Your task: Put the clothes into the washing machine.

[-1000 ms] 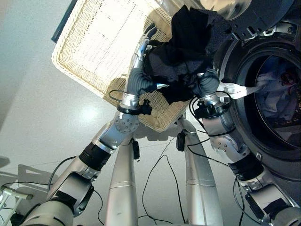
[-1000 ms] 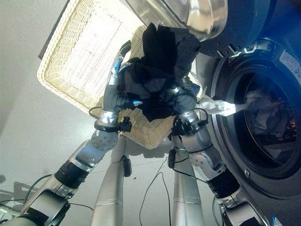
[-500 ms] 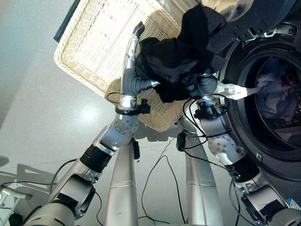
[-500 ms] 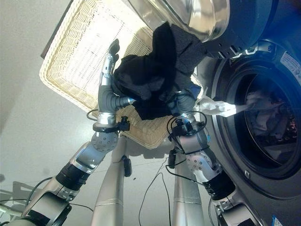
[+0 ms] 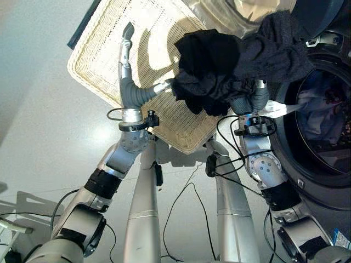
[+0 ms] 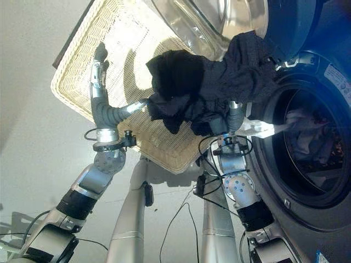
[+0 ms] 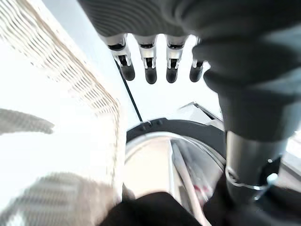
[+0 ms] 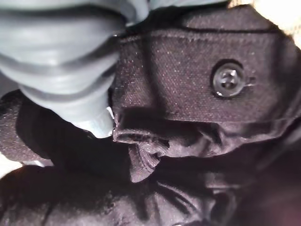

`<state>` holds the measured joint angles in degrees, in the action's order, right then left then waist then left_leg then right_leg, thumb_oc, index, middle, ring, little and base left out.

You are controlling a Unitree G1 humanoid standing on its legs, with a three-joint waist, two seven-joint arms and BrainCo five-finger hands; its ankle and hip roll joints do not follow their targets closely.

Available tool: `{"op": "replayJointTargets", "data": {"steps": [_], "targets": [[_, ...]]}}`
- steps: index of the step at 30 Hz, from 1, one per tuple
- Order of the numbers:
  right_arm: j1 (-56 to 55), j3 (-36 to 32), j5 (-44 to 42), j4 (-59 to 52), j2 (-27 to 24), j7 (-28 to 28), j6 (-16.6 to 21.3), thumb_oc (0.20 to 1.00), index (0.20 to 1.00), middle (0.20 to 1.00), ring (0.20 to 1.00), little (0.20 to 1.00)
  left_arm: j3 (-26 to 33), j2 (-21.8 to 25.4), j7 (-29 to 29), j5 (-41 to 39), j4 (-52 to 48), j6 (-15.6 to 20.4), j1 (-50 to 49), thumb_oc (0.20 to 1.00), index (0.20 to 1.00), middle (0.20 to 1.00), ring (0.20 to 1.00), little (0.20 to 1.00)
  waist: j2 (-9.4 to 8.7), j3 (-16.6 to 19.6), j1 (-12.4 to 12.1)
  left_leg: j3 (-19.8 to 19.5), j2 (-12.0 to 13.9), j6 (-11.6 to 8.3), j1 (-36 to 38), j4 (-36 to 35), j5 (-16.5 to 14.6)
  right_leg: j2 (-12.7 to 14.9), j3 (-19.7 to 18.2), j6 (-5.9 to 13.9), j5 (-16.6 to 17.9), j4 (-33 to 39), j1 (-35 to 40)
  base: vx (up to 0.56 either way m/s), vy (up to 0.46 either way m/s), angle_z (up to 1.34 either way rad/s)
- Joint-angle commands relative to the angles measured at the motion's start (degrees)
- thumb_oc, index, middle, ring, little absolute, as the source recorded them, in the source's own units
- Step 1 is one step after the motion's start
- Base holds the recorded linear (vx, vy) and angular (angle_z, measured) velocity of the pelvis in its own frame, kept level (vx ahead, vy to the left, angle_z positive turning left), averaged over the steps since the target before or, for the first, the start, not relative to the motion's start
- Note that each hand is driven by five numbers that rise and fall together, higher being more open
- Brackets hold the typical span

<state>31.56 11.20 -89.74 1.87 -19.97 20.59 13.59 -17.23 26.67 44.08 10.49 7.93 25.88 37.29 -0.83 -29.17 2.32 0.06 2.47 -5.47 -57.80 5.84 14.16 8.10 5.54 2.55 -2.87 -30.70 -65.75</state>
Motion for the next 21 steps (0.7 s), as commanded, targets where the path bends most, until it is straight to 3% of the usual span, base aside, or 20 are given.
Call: {"op": "replayJointTargets", "data": {"steps": [1, 8, 14, 21], "targets": [[0.8, -3.5, -3.7, -1.4, -2.8, 5.9, -3.4, 0.200, 0.200, 0.200, 0.200, 0.200, 2.5, 2.2, 3.4, -0.6, -0.2, 4.9, 2.7, 1.000, 1.000, 1.000, 1.000, 1.000, -0.37, -0.6, 0.5, 2.6, -1.8, -1.97, -0.9, 7.3, -6.1, -2.0, 2.4, 7.07, 15.7, 18.5, 5.2, 0.00, 0.000, 0.00], [2.0, -6.2, -11.9, 14.4, -8.2, 12.3, -8.9, 0.200, 0.200, 0.200, 0.200, 0.200, 2.1, 4.8, 6.0, -5.6, 9.1, 6.5, 6.2, 1.000, 1.000, 1.000, 1.000, 1.000, -0.46, -0.6, 0.9, 2.7, -1.3, -2.48, -0.8, 7.1, -6.3, -2.4, 2.2, 7.12, 15.6, 18.6, 5.4, 0.00, 0.000, 0.00], [4.4, -6.2, -16.3, 27.8, -11.0, 14.7, -11.3, 0.200, 0.200, 0.200, 0.200, 0.200, 0.2, 5.4, 7.5, -7.4, 15.9, 7.7, 9.1, 1.000, 1.000, 1.000, 1.000, 1.000, -0.43, -0.6, 1.1, 2.8, -1.1, -2.55, -1.0, 6.9, -6.4, -2.6, 2.0, 7.08, 15.5, 18.9, 5.1, 0.00, 0.000, 0.00], [5.6, -8.2, -21.3, 42.4, -12.8, 13.1, -12.8, 0.200, 0.200, 0.200, 0.200, 0.200, -1.7, 5.8, 9.3, -8.5, 21.8, 9.0, 11.9, 1.000, 1.000, 1.000, 1.000, 1.000, -0.16, -0.6, 1.3, 3.1, -0.7, -2.53, -1.4, 6.8, -6.6, -3.2, 1.7, 6.88, 15.3, 19.0, 4.9, 0.01, 0.018, -0.04]]}}
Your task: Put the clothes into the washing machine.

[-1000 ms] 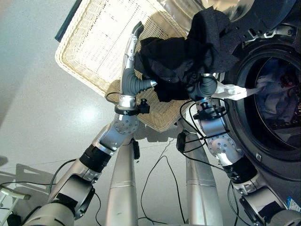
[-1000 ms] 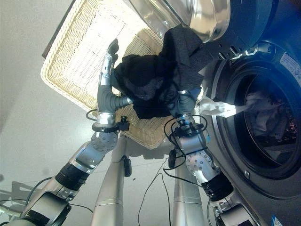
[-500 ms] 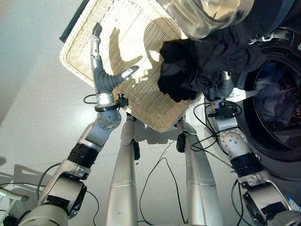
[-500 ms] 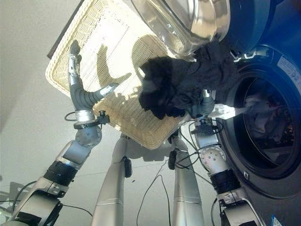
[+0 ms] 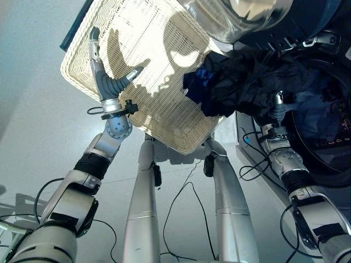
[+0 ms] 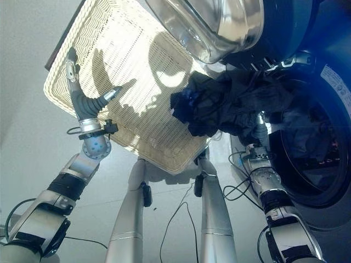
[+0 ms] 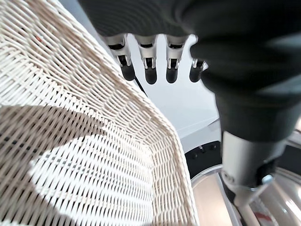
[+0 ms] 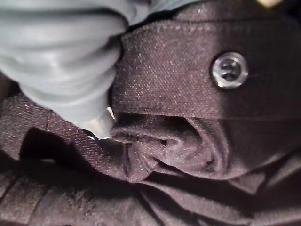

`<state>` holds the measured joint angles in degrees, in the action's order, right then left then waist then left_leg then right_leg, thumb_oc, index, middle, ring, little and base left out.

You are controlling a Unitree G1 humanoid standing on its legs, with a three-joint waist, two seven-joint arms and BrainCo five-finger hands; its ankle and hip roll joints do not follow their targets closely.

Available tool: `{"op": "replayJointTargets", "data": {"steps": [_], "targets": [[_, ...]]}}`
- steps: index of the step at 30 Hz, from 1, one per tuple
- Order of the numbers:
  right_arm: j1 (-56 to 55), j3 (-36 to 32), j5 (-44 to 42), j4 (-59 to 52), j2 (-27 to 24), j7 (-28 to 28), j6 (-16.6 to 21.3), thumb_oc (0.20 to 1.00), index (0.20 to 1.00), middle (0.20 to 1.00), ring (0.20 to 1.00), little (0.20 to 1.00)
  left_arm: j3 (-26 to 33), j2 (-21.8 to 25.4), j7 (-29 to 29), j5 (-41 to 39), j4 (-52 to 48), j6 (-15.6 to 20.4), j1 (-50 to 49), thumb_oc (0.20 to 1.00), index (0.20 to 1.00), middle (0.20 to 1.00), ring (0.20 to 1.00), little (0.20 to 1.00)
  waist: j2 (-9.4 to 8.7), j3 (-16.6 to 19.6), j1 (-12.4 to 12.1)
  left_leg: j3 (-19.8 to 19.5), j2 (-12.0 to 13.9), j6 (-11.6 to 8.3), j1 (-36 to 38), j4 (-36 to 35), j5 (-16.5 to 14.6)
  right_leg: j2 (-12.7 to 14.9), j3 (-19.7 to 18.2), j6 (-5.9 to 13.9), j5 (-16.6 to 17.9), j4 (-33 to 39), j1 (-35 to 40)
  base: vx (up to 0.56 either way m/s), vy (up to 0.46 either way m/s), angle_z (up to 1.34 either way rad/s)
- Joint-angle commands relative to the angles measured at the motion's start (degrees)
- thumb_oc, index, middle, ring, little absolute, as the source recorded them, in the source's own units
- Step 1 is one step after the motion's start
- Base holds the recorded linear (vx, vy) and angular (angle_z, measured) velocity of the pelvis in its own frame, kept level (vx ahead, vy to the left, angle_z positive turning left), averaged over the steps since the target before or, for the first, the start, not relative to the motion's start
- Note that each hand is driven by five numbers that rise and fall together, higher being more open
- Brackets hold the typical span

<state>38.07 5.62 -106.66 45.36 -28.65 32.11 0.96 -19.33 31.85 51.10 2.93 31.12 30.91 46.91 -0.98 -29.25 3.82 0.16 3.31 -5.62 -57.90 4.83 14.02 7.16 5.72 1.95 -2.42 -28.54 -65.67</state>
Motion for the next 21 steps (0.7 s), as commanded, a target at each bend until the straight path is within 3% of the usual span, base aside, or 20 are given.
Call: {"op": "replayJointTargets", "data": {"steps": [1, 3, 4, 5, 6, 7, 8, 9, 10, 11, 13, 14, 16, 17, 18, 21], "targets": [[-1.1, -3.1, -4.6, 0.2, -4.2, 1.4, 0.0, 0.200, 0.200, 0.200, 0.200, 0.200, 0.2, 0.8, 2.3, -1.2, -1.1, 3.9, 2.4, 1.000, 1.000, 1.000, 1.000, 1.000, 0.02, -0.5, -0.1, 3.0, -1.6, -2.35, -1.3, 7.8, -6.5, -2.3, 1.4, 7.44, 14.8, 16.8, 4.7, 0.01, 0.010, -0.03], [-1.6, -4.5, -4.9, 2.7, -4.0, -1.2, 1.9, 0.200, 0.200, 0.200, 0.200, 0.200, -0.5, 1.0, 2.7, -1.1, -0.4, 3.5, 2.9, 1.000, 1.000, 1.000, 1.000, 1.000, 0.02, -0.5, 0.1, 3.1, -1.6, -2.26, -1.4, 8.1, -6.6, -2.5, 1.3, 7.33, 14.8, 16.8, 4.7, 0.00, 0.000, 0.00], [-1.8, -6.0, -4.6, 4.9, -4.2, -4.8, 5.3, 0.200, 0.200, 0.200, 0.200, 0.200, -0.9, 1.3, 2.6, -0.8, 0.3, 3.2, 3.3, 1.000, 1.000, 1.000, 1.000, 1.000, 0.05, -0.5, 0.2, 3.0, -1.6, -2.23, -1.4, 8.3, -6.8, -2.6, 1.2, 7.34, 14.8, 16.6, 4.6, 0.00, 0.000, 0.00], [-1.8, -6.5, -4.5, 5.3, -4.3, -5.9, 5.7, 0.200, 0.200, 0.200, 0.200, 0.200, -1.1, 1.4, 2.7, -0.8, 0.4, 3.1, 3.4, 1.000, 1.000, 1.000, 1.000, 1.000, 0.06, -0.5, 0.2, 3.1, -1.6, -2.21, -1.5, 8.4, -6.8, -2.6, 1.2, 7.33, 14.7, 16.6, 4.6, 0.02, -0.001, -0.04], [-1.4, -8.4, -3.0, 7.4, -5.0, -11.1, 9.5, 0.200, 0.200, 0.200, 0.200, 0.200, -1.9, 1.5, 3.0, -0.5, 0.8, 2.4, 3.8, 1.000, 1.000, 1.000, 1.000, 1.000, 0.09, -0.5, 0.3, 3.1, -1.5, -2.22, -1.5, 8.5, -7.0, -2.6, 1.1, 7.32, 14.7, 16.6, 4.7, 0.00, 0.000, 0.00], [-1.2, -8.9, -2.6, 7.7, -5.2, -12.4, 10.5, 0.200, 0.200, 0.200, 0.200, 0.200, -2.1, 1.6, 3.1, -0.5, 0.9, 2.3, 3.9, 1.000, 1.000, 1.000, 1.000, 1.000, 0.10, -0.5, 0.2, 3.1, -1.5, -2.21, -1.5, 8.6, -7.0, -2.6, 1.1, 7.32, 14.7, 16.6, 4.6, 0.00, 0.000, 0.00], [-0.1, -11.1, -1.3, 9.4, -6.9, -20.3, 15.5, 0.200, 0.200, 0.200, 0.200, 0.200, -2.9, 1.9, 3.2, -0.3, 1.2, 1.7, 4.1, 1.000, 1.000, 1.000, 1.000, 1.000, 0.09, -0.5, 0.3, 3.1, -1.5, -2.21, -1.5, 8.8, -7.3, -2.6, 1.2, 7.37, 14.8, 16.6, 4.7, 0.00, 0.000, 0.00], [0.1, -11.5, -0.6, 9.7, -7.2, -22.0, 16.3, 0.200, 0.200, 0.200, 0.200, 0.200, -3.2, 2.0, 3.3, -0.3, 1.3, 1.6, 4.2, 1.000, 1.000, 1.000, 1.000, 1.000, 0.11, -0.5, 0.3, 3.0, -1.5, -2.22, -1.6, 8.9, -7.3, -2.6, 1.2, 7.39, 14.8, 16.6, 4.6, 0.01, -0.037, -0.03], [1.1, -13.1, 1.5, 11.2, -9.4, -30.1, 21.1, 0.200, 0.200, 0.200, 0.200, 0.200, -4.2, 2.8, 3.7, -0.4, 1.3, 1.2, 4.1, 1.000, 1.000, 1.000, 1.000, 1.000, 0.01, -0.5, 0.2, 2.9, -1.4, -2.27, -1.6, 9.1, -7.5, -2.6, 1.3, 7.45, 15.0, 16.6, 4.8, 0.01, -0.031, -0.02], [1.1, -13.1, 1.5, 11.2, -9.4, -30.1, 21.1, 0.200, 0.200, 0.200, 0.200, 0.200, -4.2, 2.8, 3.7, -0.4, 1.3, 1.2, 4.1, 1.000, 1.000, 1.000, 1.000, 1.000, 0.01, -0.5, 0.2, 2.9, -1.4, -2.27, -1.6, 9.1, -7.5, -2.6, 1.3, 7.45, 15.0, 16.6, 4.8, 0.01, -0.049, -0.03], [3.3, -13.8, 7.6, 10.5, -12.8, -45.4, 30.5, 0.200, 0.200, 0.200, 0.200, 0.200, -6.0, 3.7, 4.4, 0.0, -0.5, -0.4, 3.6, 1.000, 1.000, 1.000, 1.000, 1.000, -0.35, -0.5, 0.0, 2.3, -1.5, -2.17, -1.9, 9.4, -7.9, -2.7, 1.5, 7.48, 15.2, 16.9, 4.8, 0.00, -0.047, -0.01], [3.9, -13.9, 8.1, 10.2, -13.0, -46.5, 30.9, 0.200, 0.200, 0.200, 0.200, 0.200, -6.0, 3.8, 4.6, 0.1, -0.7, -0.5, 3.9, 1.000, 1.000, 1.000, 1.000, 1.000, -0.36, -0.5, 0.1, 2.3, -1.6, -2.09, -2.6, 9.3, -7.3, -2.6, 1.5, 7.39, 15.7, 17.1, 4.1, 0.00, -0.050, -0.01], [5.1, -13.9, 16.3, 8.6, -16.3, -61.1, 37.9, 0.200, 0.200, 0.200, 0.200, 0.200, -7.3, 4.7, 5.2, 1.2, -2.2, -1.7, 3.0, 1.000, 1.000, 1.000, 1.000, 1.000, -0.69, -0.5, 0.0, 1.9, -1.7, -2.04, -2.0, 9.3, -8.2, -2.8, 1.7, 7.50, 15.3, 17.1, 4.9, 0.00, -0.039, -0.02], [5.4, -13.6, 17.8, 7.7, -16.7, -63.8, 38.5, 0.200, 0.200, 0.200, 0.200, 0.200, -7.4, 4.8, 5.3, 1.3, -2.5, -1.9, 2.9, 1.000, 1.000, 1.000, 1.000, 1.000, -0.70, -0.5, 0.0, 1.8, -1.7, -2.00, -2.0, 9.3, -8.2, -2.8, 1.7, 7.48, 15.4, 17.2, 4.9, 0.00, 0.000, 0.00], [6.7, -13.2, 23.0, 6.8, -18.5, -72.3, 40.2, 0.200, 0.200, 0.200, 0.200, 0.200, -7.8, 5.4, 5.0, 1.5, -3.0, -2.2, 2.6, 1.000, 1.000, 1.000, 1.000, 1.000, -0.98, -0.5, 0.0, 1.7, -1.7, -1.89, -2.0, 9.3, -8.3, -2.9, 1.8, 7.47, 15.4, 17.3, 4.9, 0.00, 0.000, 0.00], [8.6, -12.9, 27.7, 8.0, -21.4, -78.7, 39.5, 0.200, 0.200, 0.200, 0.200, 0.200, -8.1, 5.8, 4.2, 1.4, -2.9, -1.8, 2.7, 1.000, 1.000, 1.000, 1.000, 1.000, -1.18, -0.5, -0.1, 1.3, -1.8, -1.85, -1.9, 9.2, -8.4, -2.9, 1.8, 7.52, 15.4, 17.3, 5.0, 0.00, 0.000, 0.00]]}}
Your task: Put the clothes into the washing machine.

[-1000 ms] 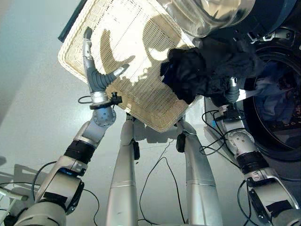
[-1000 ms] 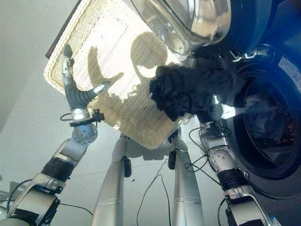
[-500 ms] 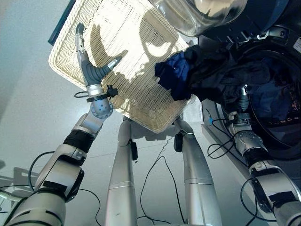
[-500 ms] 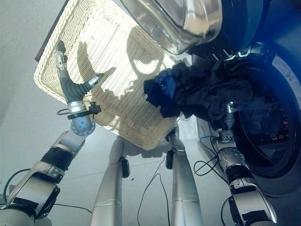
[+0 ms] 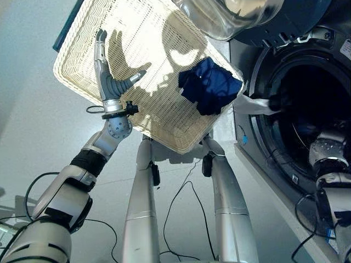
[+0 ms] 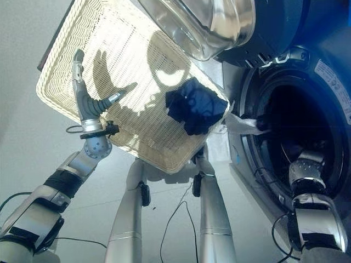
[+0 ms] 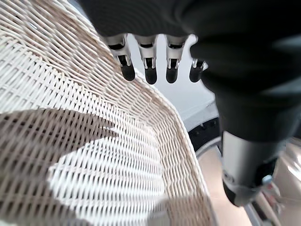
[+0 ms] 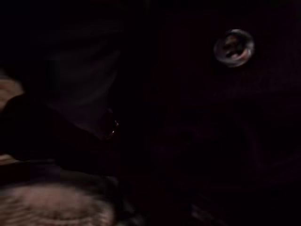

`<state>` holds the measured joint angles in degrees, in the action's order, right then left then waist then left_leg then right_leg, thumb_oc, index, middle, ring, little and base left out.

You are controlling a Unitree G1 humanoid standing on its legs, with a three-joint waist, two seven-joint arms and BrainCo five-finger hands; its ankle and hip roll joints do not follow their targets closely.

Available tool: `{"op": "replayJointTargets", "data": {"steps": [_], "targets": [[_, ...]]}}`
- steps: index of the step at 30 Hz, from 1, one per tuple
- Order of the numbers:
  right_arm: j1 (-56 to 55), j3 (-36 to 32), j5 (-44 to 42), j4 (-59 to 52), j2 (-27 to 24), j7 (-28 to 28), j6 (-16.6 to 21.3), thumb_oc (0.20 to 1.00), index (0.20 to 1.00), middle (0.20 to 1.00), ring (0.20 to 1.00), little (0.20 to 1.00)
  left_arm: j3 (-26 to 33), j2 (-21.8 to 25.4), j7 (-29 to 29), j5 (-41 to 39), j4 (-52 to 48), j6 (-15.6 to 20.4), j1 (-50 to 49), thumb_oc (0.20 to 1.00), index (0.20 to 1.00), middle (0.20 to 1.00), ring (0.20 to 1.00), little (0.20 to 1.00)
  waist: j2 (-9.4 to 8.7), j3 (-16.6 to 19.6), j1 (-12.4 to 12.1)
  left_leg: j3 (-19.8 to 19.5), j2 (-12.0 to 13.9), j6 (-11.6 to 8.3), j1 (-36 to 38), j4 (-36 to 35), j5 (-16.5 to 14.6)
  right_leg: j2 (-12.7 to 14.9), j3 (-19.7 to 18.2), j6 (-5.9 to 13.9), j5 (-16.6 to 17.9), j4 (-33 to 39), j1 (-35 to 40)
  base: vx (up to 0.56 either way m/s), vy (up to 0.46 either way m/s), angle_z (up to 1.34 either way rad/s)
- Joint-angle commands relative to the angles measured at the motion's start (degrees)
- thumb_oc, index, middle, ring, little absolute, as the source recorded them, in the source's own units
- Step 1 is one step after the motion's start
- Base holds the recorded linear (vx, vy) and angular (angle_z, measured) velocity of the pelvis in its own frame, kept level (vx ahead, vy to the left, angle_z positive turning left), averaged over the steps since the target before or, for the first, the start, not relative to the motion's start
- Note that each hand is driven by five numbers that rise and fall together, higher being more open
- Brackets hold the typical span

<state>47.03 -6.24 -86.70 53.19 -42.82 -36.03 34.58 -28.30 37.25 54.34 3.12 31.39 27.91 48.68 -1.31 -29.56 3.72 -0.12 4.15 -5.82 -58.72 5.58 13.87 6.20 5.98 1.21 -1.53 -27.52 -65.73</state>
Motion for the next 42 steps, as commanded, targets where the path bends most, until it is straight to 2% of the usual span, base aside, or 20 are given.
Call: {"op": "replayJointTargets", "data": {"steps": [1, 2, 3, 5, 7, 9, 11, 12, 16, 19, 22, 24, 28, 29, 32, 34, 35, 37, 39, 42], "targets": [[0.9, -0.5, 9.9, 2.9, -9.9, -10.5, 3.0, 0.589, 0.589, 0.589, 0.589, 0.589, 0.4, 0.9, -1.1, 0.6, -2.4, 1.8, 1.5, 1.000, 1.000, 1.000, 1.000, 1.000, -1.02, -0.2, 0.0, 1.5, -2.6, -1.63, -1.0, 8.3, -8.3, -1.9, 1.8, 8.33, 14.6, 16.4, 5.3, 0.00, 0.000, 0.00], [1.4, 0.0, 9.1, 3.7, -10.6, -9.5, 2.4, 0.950, 0.950, 0.950, 0.950, 0.950, 0.3, 1.1, -1.9, 0.5, -2.2, 2.0, 1.9, 1.000, 1.000, 1.000, 1.000, 1.000, -1.06, -0.2, 0.0, 1.4, -2.6, -1.59, -1.1, 8.3, -8.2, -1.8, 1.8, 8.32, 14.7, 16.5, 5.2, 0.00, 0.000, 0.00], [1.7, 0.5, 9.0, 4.4, -11.1, -8.5, 1.6, 1.000, 1.000, 1.000, 1.000, 1.000, 0.1, 1.2, -2.7, 0.6, -2.0, 2.0, 2.2, 1.000, 1.000, 1.000, 1.000, 1.000, -1.15, -0.2, 0.0, 1.4, -2.6, -1.56, -1.0, 8.3, -8.2, -1.9, 1.8, 8.33, 14.6, 16.5, 5.3, 0.00, 0.000, 0.00], [2.5, 1.6, 10.1, 6.1, -12.3, -6.7, -1.4, 1.000, 1.000, 1.000, 1.000, 1.000, -0.6, 1.9, -5.6, 0.9, -1.2, 2.6, 3.2, 1.000, 1.000, 1.000, 1.000, 1.000, -1.31, -0.2, 0.0, 1.2, -2.6, -1.50, -0.9, 8.1, -8.1, -1.8, 1.9, 8.33, 14.7, 16.6, 5.3, 0.00, 0.000, 0.00], [2.7, 3.6, 10.2, 8.6, -13.0, -4.0, -6.7, 1.000, 1.000, 1.000, 1.000, 1.000, -3.2, 3.0, -10.8, 2.1, -0.4, 3.6, 4.7, 1.000, 1.000, 1.000, 1.000, 1.000, -1.27, -0.2, 0.1, 1.2, -2.8, -1.33, -0.7, 8.1, -8.2, -1.8, 2.0, 8.28, 14.8, 16.6, 5.5, 0.00, 0.000, 0.00], [2.5, 4.4, 9.7, 9.6, -12.9, -2.6, -9.6, 1.000, 1.000, 1.000, 1.000, 1.000, -5.0, 3.5, -13.0, 3.0, -0.3, 4.1, 5.7, 1.000, 1.000, 1.000, 1.000, 1.000, -1.18, -0.2, 0.1, 1.2, -3.0, -1.19, -0.6, 8.1, -8.3, -1.7, 2.0, 8.30, 14.8, 16.7, 5.5, 0.00, 0.000, 0.00], [2.7, 5.1, 9.2, 11.0, -12.5, -0.8, -10.6, 1.000, 1.000, 1.000, 1.000, 1.000, -6.8, 3.6, -15.0, 3.7, -0.2, 4.3, 6.6, 1.000, 1.000, 1.000, 1.000, 1.000, -0.93, -0.2, 0.0, 1.3, -3.1, -1.11, -0.5, 8.0, -8.2, -1.6, 2.1, 8.33, 14.8, 16.6, 5.5, 0.00, 0.000, 0.00], [3.2, 6.2, 9.3, 12.5, -11.8, 0.8, -12.2, 1.000, 1.000, 1.000, 1.000, 1.000, -9.7, 3.7, -16.9, 5.7, 0.0, 4.2, 8.3, 1.000, 1.000, 1.000, 1.000, 1.000, -0.59, -0.2, 0.0, 1.4, -3.3, -0.98, -0.5, 7.9, -8.3, -1.5, 2.1, 8.33, 14.9, 16.7, 5.5, 0.00, 0.000, 0.00], [4.9, 8.2, 8.7, 14.7, -10.3, 1.5, -15.5, 1.000, 1.000, 1.000, 1.000, 1.000, -15.9, 3.7, -19.7, 8.6, -0.9, 1.9, 12.8, 1.000, 1.000, 1.000, 1.000, 1.000, -0.17, -0.2, 0.2, 1.7, -3.5, -0.71, -1.3, 7.9, -7.7, -1.3, 2.0, 8.34, 15.6, 16.8, 4.5, 0.00, 0.000, 0.00], [4.9, 10.1, 11.7, 16.1, -7.8, 2.0, -18.3, 1.000, 1.000, 1.000, 1.000, 1.000, -21.2, 2.5, -21.1, 9.8, -0.7, -0.1, 16.0, 1.000, 1.000, 1.000, 1.000, 1.000, 0.03, -0.2, 0.6, 2.2, -3.3, -0.58, -0.6, 8.2, -8.4, -1.6, 1.6, 8.46, 15.1, 16.6, 5.0, 0.00, 0.011, 0.00], [5.7, 11.3, 14.4, 17.5, -6.2, 1.2, -19.7, 1.000, 1.000, 1.000, 1.000, 1.000, -23.9, 0.9, -22.5, 10.3, -0.2, -2.0, 18.4, 1.000, 1.000, 1.000, 1.000, 1.000, 0.18, -0.2, 0.9, 2.7, -3.2, -0.53, -0.7, 8.4, -8.5, -1.7, 1.4, 8.55, 15.1, 16.4, 4.9, 0.00, 0.000, 0.00], [5.6, 11.9, 15.3, 17.9, -5.6, 2.4, -20.8, 1.000, 1.000, 1.000, 1.000, 1.000, -25.8, 0.5, -21.4, 6.8, 0.1, -3.0, 19.5, 1.000, 1.000, 1.000, 1.000, 1.000, 0.14, -0.2, 1.2, 2.7, -3.2, -0.43, -0.7, 8.7, -8.7, -1.9, 1.1, 8.55, 15.3, 16.3, 4.8, 0.00, 0.000, 0.00], [4.4, 13.1, 21.8, 17.2, -2.9, 4.3, -20.5, 1.000, 1.000, 1.000, 1.000, 1.000, -23.3, -1.5, -19.2, 3.1, 1.1, -4.0, 18.4, 1.000, 1.000, 1.000, 1.000, 1.000, 0.01, -0.2, 1.5, 3.1, -3.2, -0.30, -1.0, 8.8, -8.8, -2.1, 0.8, 8.56, 15.3, 16.4, 4.5, 0.00, 0.000, 0.00], [3.9, 13.7, 24.6, 16.7, -1.4, 4.8, -19.4, 1.000, 1.000, 1.000, 1.000, 1.000, -20.5, -2.6, -17.4, -0.1, 2.2, -3.0, 17.1, 1.000, 1.000, 1.000, 1.000, 1.000, 0.03, -0.2, 1.5, 3.2, -3.1, -0.32, -1.2, 8.7, -8.8, -2.2, 0.7, 8.53, 15.3, 16.5, 4.3, 0.00, 0.000, 0.00], [2.5, 14.2, 28.0, 15.2, 0.6, 5.6, -18.3, 1.000, 1.000, 1.000, 1.000, 1.000, -15.3, -3.9, -15.5, -2.9, 4.9, -0.9, 14.9, 1.000, 1.000, 1.000, 1.000, 1.000, -0.07, -0.2, 1.5, 3.2, -3.2, -0.37, -1.5, 8.9, -8.8, -2.2, 0.5, 8.37, 15.1, 16.4, 4.0, 0.00, 0.000, 0.00], [1.7, 14.5, 33.3, 14.0, 1.9, 4.6, -17.2, 1.000, 1.000, 1.000, 1.000, 1.000, -12.6, -4.6, -14.4, -4.1, 5.6, -0.1, 13.5, 1.000, 1.000, 1.000, 1.000, 1.000, -0.04, -0.2, 1.5, 3.2, -3.3, -0.37, -1.6, 8.9, -8.7, -2.3, 0.4, 8.32, 15.1, 16.2, 3.7, 0.00, 0.000, 0.00], [0.5, 15.9, 40.2, 10.2, 3.2, 1.6, -16.7, 1.000, 1.000, 1.000, 1.000, 1.000, -9.0, -5.3, -12.6, -4.2, 5.7, 0.0, 11.7, 1.000, 1.000, 1.000, 1.000, 1.000, -0.13, -0.2, 1.6, 3.3, -3.3, -0.36, -1.8, 8.7, -8.6, -2.3, 0.4, 8.21, 15.0, 16.2, 3.6, 0.00, 0.000, 0.00], [-0.4, 17.7, 48.0, 5.7, 4.3, -1.6, -17.2, 1.000, 1.000, 1.000, 1.000, 1.000, -6.1, -5.9, -10.8, -5.0, 5.9, 1.0, 10.1, 1.000, 1.000, 1.000, 1.000, 1.000, -0.14, -0.2, 1.5, 3.5, -3.3, -0.42, -1.9, 8.5, -8.3, -2.4, 0.3, 8.10, 14.9, 16.2, 3.3, 0.00, 0.000, 0.00], [-1.7, 19.5, 52.4, -0.2, 5.5, -4.5, -18.3, 1.000, 1.000, 1.000, 1.000, 1.000, -2.3, -6.3, -9.0, -5.5, 6.3, 1.8, 8.4, 1.000, 1.000, 1.000, 1.000, 1.000, -0.21, -0.2, 1.6, 3.7, -3.3, -0.60, -2.0, 8.3, -8.2, -2.4, 0.2, 8.00, 14.5, 16.0, 3.2, 0.00, 0.000, 0.00], [-2.7, 19.9, 55.6, -2.9, 6.6, -4.6, -18.6, 1.000, 1.000, 1.000, 1.000, 1.000, 0.3, -6.7, -8.7, -5.8, 7.1, 2.5, 7.7, 1.000, 1.000, 1.000, 1.000, 1.000, -0.22, -0.2, 1.7, 3.9, -3.2, -0.74, -1.8, 8.2, -8.2, -2.4, 0.1, 7.89, 14.2, 15.8, 3.1, 0.00, 0.013, 0.00]]}}
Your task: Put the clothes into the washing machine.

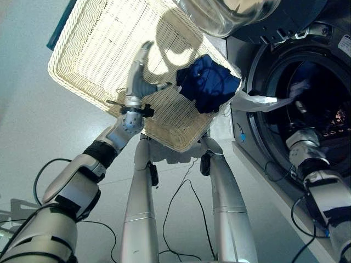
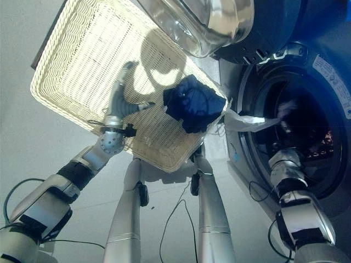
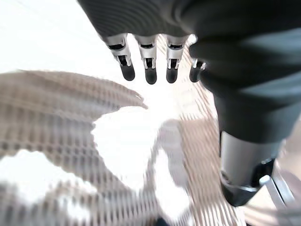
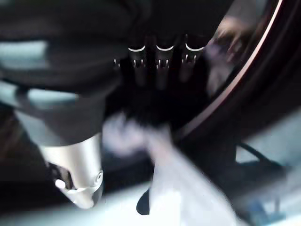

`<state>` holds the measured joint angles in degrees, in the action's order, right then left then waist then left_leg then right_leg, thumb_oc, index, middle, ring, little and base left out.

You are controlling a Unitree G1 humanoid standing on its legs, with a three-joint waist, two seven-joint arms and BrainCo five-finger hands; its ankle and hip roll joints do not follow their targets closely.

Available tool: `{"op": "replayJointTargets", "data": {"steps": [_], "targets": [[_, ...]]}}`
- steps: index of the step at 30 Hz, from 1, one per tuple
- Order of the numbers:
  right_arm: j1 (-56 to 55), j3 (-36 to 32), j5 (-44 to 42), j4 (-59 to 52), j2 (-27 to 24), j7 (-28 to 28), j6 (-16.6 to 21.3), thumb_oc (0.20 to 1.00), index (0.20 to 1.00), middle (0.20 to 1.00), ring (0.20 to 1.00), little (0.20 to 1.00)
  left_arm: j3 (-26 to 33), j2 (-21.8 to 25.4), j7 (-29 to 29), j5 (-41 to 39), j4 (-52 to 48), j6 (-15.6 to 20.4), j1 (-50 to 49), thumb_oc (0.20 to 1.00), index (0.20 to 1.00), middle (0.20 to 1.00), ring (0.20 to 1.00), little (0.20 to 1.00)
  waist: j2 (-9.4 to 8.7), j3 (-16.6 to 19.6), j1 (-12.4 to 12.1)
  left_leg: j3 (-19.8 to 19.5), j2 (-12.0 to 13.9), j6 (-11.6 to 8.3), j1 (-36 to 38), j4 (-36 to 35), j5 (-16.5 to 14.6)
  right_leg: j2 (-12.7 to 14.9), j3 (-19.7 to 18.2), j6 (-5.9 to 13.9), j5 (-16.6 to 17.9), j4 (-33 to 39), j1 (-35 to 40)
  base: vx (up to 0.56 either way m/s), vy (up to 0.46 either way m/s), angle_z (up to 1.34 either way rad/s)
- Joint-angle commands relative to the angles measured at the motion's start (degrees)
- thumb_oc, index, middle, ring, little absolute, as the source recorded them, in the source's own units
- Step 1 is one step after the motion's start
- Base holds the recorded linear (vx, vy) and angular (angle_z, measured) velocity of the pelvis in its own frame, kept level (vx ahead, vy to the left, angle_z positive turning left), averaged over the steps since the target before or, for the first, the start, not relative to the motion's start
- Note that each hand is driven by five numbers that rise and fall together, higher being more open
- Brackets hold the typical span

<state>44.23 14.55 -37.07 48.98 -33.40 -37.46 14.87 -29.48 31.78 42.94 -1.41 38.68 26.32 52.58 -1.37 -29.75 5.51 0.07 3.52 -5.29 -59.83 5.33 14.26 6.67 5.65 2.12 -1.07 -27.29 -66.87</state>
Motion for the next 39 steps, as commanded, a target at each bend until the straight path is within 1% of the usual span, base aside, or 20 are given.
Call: {"op": "replayJointTargets", "data": {"steps": [1, 4, 6, 8, 10, 13, 14, 20, 22, 23, 27, 32, 33, 34, 35, 39], "targets": [[-0.6, -0.4, 8.0, -0.1, -2.3, -2.9, 1.1, 1.000, 1.000, 1.000, 1.000, 1.000, 2.4, -1.4, 3.0, -1.3, 0.2, 4.2, 3.5, 1.000, 1.000, 1.000, 1.000, 1.000, -0.20, 0.0, 0.0, 3.8, -2.5, -1.35, -0.7, 8.3, -8.5, -2.9, 0.4, 6.93, 13.6, 15.7, 4.3, -0.01, 0.045, 0.03], [-3.3, 2.4, 15.0, -7.2, -0.2, -3.7, 0.3, 1.000, 1.000, 1.000, 1.000, 1.000, 4.8, -2.1, 4.6, -1.2, 0.5, 4.0, 2.4, 1.000, 1.000, 1.000, 1.000, 1.000, -0.16, 0.0, 0.5, 4.4, -2.3, -1.59, -0.6, 8.0, -8.1, -3.0, -0.1, 6.67, 13.2, 15.5, 4.0, -0.02, 0.070, 0.04], [-3.8, 3.0, 16.5, -8.3, 0.2, -3.9, 0.5, 1.000, 1.000, 1.000, 1.000, 1.000, 5.2, -2.2, 4.7, -1.5, 0.7, 3.9, 2.4, 1.000, 1.000, 1.000, 1.000, 1.000, -0.19, 0.0, 0.6, 4.6, -2.2, -1.64, -0.5, 7.9, -8.0, -3.0, -0.2, 6.61, 13.1, 15.4, 4.0, -0.01, 0.043, -0.02], [-5.3, 5.0, 20.7, -12.4, 0.9, -4.6, 0.8, 1.000, 1.000, 1.000, 1.000, 1.000, 6.2, -2.4, 5.5, -2.6, 0.9, 3.9, 2.1, 1.000, 1.000, 1.000, 1.000, 1.000, -0.18, 0.0, 0.9, 4.9, -2.0, -1.76, -0.6, 7.9, -7.8, -3.1, -0.5, 6.44, 12.9, 15.3, 3.9, -0.01, 0.050, -0.03], [-6.7, 6.1, 24.7, -15.8, 1.3, -5.4, 2.0, 1.000, 1.000, 1.000, 1.000, 1.000, 7.1, -2.8, 6.5, -3.2, 0.9, 3.7, 1.6, 1.000, 1.000, 1.000, 1.000, 1.000, -0.24, 0.0, 1.2, 5.1, -1.8, -1.88, -0.5, 7.8, -7.7, -3.1, -0.8, 6.39, 12.6, 15.2, 3.9, 0.00, 0.039, -0.02], [-7.7, 7.1, 29.6, -19.6, 1.9, -5.4, 2.0, 1.000, 1.000, 1.000, 1.000, 1.000, 8.2, -2.9, 7.1, -3.7, 1.1, 3.2, 1.2, 1.000, 1.000, 1.000, 1.000, 1.000, -0.30, 0.0, 1.4, 5.2, -1.7, -2.03, -0.5, 7.8, -7.6, -3.2, -1.0, 6.39, 12.3, 15.0, 3.9, 0.00, 0.008, -0.01], [-8.3, 7.7, 33.2, -21.5, 1.8, -5.8, 2.3, 1.000, 1.000, 1.000, 1.000, 1.000, 8.6, -3.0, 7.3, -3.7, 1.2, 2.9, 0.8, 1.000, 1.000, 1.000, 1.000, 1.000, -0.32, 0.0, 1.5, 5.2, -1.7, -2.06, -0.5, 7.8, -7.5, -3.1, -1.1, 6.37, 12.2, 14.9, 3.9, 0.00, 0.020, -0.05], [-7.8, 9.0, 42.9, -28.4, 0.3, -8.1, 2.4, 1.000, 1.000, 1.000, 1.000, 1.000, 10.2, -3.4, 6.9, -3.1, 1.3, 2.6, -0.5, 1.000, 1.000, 1.000, 1.000, 1.000, -0.11, 0.0, 1.4, 5.3, -1.6, -2.14, -0.5, 7.9, -7.1, -3.0, -1.2, 6.50, 11.8, 14.6, 4.0, 0.00, 0.010, -0.02], [-7.6, 9.0, 44.5, -29.3, 0.1, -8.5, 2.6, 1.000, 1.000, 1.000, 1.000, 1.000, 10.5, -3.5, 6.9, -2.9, 1.3, 2.8, -0.8, 1.000, 1.000, 1.000, 1.000, 1.000, -0.05, 0.0, 1.4, 5.3, -1.6, -2.12, -0.5, 7.9, -7.1, -3.0, -1.2, 6.50, 11.8, 14.5, 4.0, 0.00, 0.000, 0.00], [-7.0, 9.1, 47.9, -31.3, -0.4, -9.5, 2.5, 1.000, 1.000, 1.000, 1.000, 1.000, 10.9, -3.8, 6.8, -2.9, 1.1, 2.8, -1.2, 1.000, 1.000, 1.000, 1.000, 1.000, 0.05, 0.0, 1.3, 5.3, -1.6, -2.12, -0.5, 7.9, -7.0, -2.9, -1.1, 6.63, 11.7, 14.4, 4.1, 0.00, 0.000, 0.00], [-6.2, 9.1, 52.2, -34.9, -1.2, -11.3, 0.7, 1.000, 1.000, 1.000, 1.000, 1.000, 11.4, -4.1, 6.4, -2.6, 0.6, 2.8, -1.9, 1.000, 1.000, 1.000, 1.000, 1.000, 0.05, 0.0, 1.1, 5.1, -1.5, -2.05, -0.5, 8.1, -7.0, -2.9, -1.0, 6.70, 11.5, 14.2, 4.3, 0.00, 0.000, 0.00], [-5.8, 9.0, 52.8, -35.8, -1.6, -11.9, 0.2, 1.000, 1.000, 1.000, 1.000, 1.000, 11.7, -4.2, 6.3, -2.2, 0.3, 2.8, -2.1, 1.000, 1.000, 1.000, 1.000, 1.000, 0.10, 0.0, 1.0, 5.1, -1.5, -2.05, -0.5, 8.1, -7.0, -2.9, -1.0, 6.71, 11.4, 14.1, 4.3, 0.00, 0.000, 0.00], [-4.8, 8.8, 55.5, -38.2, -2.5, -13.3, -1.1, 1.000, 1.000, 1.000, 1.000, 1.000, 12.0, -4.6, 6.1, -1.5, -0.5, 2.4, -2.3, 1.000, 1.000, 1.000, 1.000, 1.000, 0.20, 0.0, 0.8, 4.9, -1.6, -1.99, -0.6, 8.3, -7.1, -2.8, -1.1, 6.85, 11.2, 13.9, 4.3, 0.02, -0.002, 0.03], [-3.9, 8.9, 58.6, -40.8, -3.0, -12.9, -1.8, 1.000, 1.000, 1.000, 1.000, 1.000, 12.3, -5.2, 6.3, -0.9, -1.3, 1.9, -2.6, 1.000, 1.000, 1.000, 1.000, 1.000, 0.34, 0.0, 0.6, 4.7, -1.7, -1.88, -0.8, 8.6, -7.1, -2.8, -1.0, 6.90, 11.1, 13.5, 4.1, 0.03, -0.004, 0.04], [-3.3, 9.1, 59.6, -41.9, -3.3, -12.2, -1.9, 1.000, 1.000, 1.000, 1.000, 1.000, 12.5, -5.4, 6.1, -0.7, -1.7, 1.7, -2.7, 1.000, 1.000, 1.000, 1.000, 1.000, 0.40, 0.0, 0.5, 4.7, -1.7, -1.82, -0.9, 8.7, -7.2, -2.7, -0.9, 6.91, 11.1, 13.5, 4.1, 0.02, -0.009, 0.03], [-2.4, 9.7, 60.9, -42.9, -3.6, -10.6, -1.6, 1.000, 1.000, 1.000, 1.000, 1.000, 12.9, -5.6, 5.7, -0.5, -2.1, 1.3, -2.8, 1.000, 1.000, 1.000, 1.000, 1.000, 0.42, 0.0, 0.4, 4.5, -1.8, -1.84, -0.9, 8.9, -7.3, -2.7, -0.9, 6.98, 11.0, 13.3, 4.1, 0.00, 0.000, 0.00]]}}
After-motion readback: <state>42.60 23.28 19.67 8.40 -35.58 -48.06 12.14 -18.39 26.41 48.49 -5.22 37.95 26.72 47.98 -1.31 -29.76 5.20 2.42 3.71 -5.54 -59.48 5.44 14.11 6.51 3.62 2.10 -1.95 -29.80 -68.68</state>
